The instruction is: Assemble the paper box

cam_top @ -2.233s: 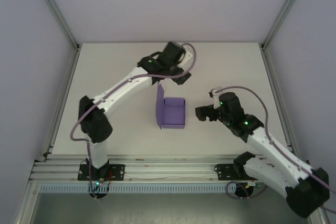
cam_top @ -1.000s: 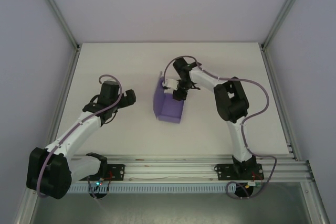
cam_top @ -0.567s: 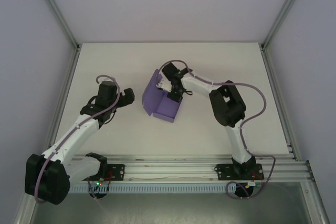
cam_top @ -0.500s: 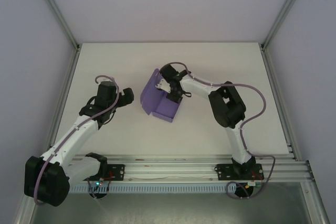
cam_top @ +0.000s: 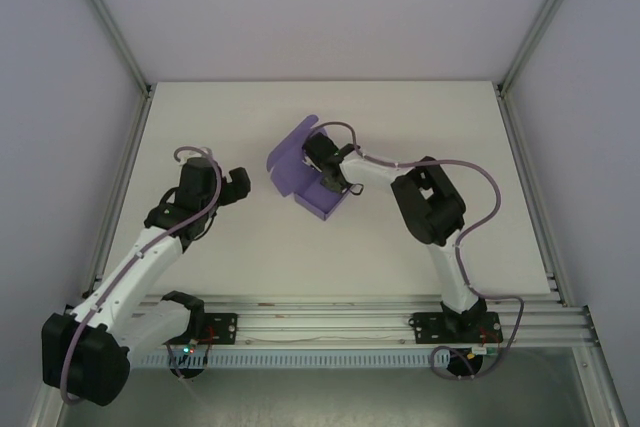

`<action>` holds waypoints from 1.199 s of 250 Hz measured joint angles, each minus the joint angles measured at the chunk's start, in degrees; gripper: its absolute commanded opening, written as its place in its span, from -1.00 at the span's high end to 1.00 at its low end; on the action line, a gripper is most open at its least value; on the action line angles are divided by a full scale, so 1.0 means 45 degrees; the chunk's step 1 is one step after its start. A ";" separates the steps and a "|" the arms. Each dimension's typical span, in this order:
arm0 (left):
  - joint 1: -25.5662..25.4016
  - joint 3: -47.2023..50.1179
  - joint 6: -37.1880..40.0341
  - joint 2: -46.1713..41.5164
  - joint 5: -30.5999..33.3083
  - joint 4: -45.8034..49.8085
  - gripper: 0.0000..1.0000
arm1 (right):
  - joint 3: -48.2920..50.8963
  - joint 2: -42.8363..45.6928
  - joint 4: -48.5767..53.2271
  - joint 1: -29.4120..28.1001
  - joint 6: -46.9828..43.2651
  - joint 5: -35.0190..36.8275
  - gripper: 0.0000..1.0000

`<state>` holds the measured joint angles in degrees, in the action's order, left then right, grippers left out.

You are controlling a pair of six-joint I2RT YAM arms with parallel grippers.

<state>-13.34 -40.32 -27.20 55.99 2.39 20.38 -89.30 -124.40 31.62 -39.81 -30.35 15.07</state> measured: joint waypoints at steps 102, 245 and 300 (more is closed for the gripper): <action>0.0000 -0.0005 0.0000 -0.0170 -0.0044 0.0199 -1.00 | 0.0180 0.0277 0.0423 0.0136 0.2924 -0.0063 1.00; 0.0000 -0.1365 0.0296 0.1647 -0.1161 0.0083 -1.00 | 0.2132 0.2006 0.1991 -0.0763 1.0433 -0.0233 -0.14; 0.0000 -0.2093 0.0855 0.2633 -0.1923 -0.0078 -1.00 | 0.3113 0.3988 0.1093 -0.0753 1.0574 -0.0670 -0.53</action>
<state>-13.34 -49.74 -23.35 67.83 -6.26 20.03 -75.29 -106.45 36.53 -43.20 17.23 12.05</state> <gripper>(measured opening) 0.998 0.701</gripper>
